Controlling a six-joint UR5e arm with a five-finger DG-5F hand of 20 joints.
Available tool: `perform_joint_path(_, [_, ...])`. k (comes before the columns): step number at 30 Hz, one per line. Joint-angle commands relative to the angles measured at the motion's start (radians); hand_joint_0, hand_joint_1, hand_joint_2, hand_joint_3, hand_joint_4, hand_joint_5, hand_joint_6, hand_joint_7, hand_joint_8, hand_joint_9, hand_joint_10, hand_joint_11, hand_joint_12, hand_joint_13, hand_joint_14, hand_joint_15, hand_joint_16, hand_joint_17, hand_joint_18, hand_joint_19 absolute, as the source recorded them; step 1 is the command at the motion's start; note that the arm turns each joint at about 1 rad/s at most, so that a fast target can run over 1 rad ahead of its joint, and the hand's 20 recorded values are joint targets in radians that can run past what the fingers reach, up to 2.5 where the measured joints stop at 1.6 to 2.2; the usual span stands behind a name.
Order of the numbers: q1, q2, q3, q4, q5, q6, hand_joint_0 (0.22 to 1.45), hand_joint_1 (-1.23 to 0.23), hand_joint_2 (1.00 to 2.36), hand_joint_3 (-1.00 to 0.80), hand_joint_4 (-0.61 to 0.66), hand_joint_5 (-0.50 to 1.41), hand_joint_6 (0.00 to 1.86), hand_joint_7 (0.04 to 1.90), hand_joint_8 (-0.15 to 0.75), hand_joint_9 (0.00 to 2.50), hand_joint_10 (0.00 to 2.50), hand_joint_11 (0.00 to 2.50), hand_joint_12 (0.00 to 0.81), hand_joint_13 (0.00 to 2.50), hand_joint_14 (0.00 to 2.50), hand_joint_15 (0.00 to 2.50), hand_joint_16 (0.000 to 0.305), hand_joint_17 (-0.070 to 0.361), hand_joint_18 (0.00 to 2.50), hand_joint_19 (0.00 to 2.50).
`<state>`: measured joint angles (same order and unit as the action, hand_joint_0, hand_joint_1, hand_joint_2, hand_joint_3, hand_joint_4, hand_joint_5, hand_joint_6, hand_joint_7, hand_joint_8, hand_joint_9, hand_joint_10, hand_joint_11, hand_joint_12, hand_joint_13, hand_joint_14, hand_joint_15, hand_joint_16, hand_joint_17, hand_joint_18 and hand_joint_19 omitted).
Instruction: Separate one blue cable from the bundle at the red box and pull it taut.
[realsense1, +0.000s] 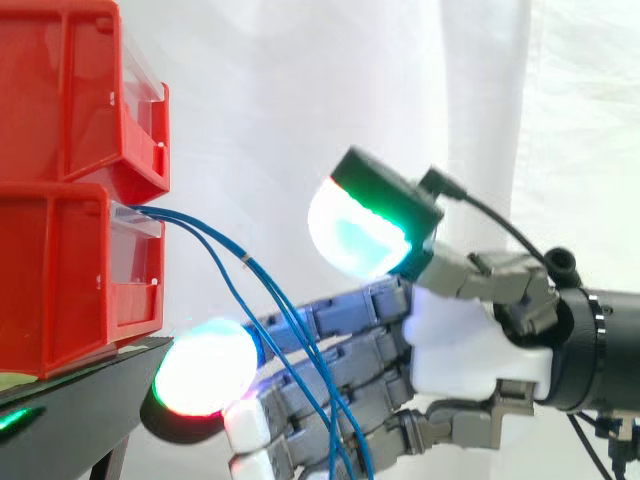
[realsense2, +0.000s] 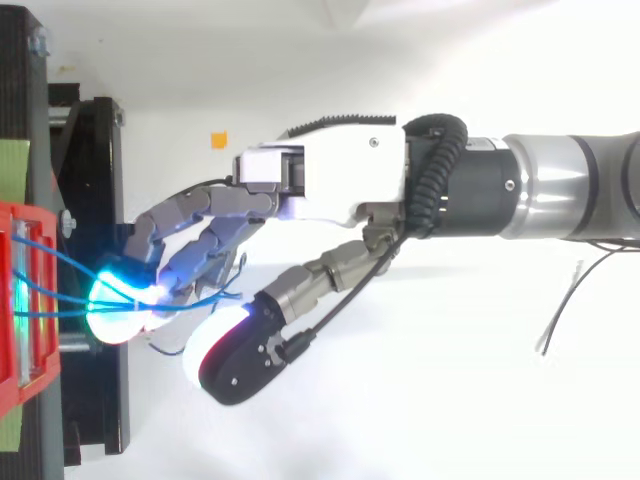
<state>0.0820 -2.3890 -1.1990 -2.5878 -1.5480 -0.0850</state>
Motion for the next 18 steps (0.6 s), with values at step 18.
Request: perform_joint_path(18, [-0.016,-0.009,0.001,0.000,-0.032,-0.018,0.59,-0.64,1.01,-0.44,0.35,-0.19,0.50,0.85,0.400,0.64,0.01,0.46,0.448,0.80,0.02,0.46,0.060,0.134,0.75,0.59])
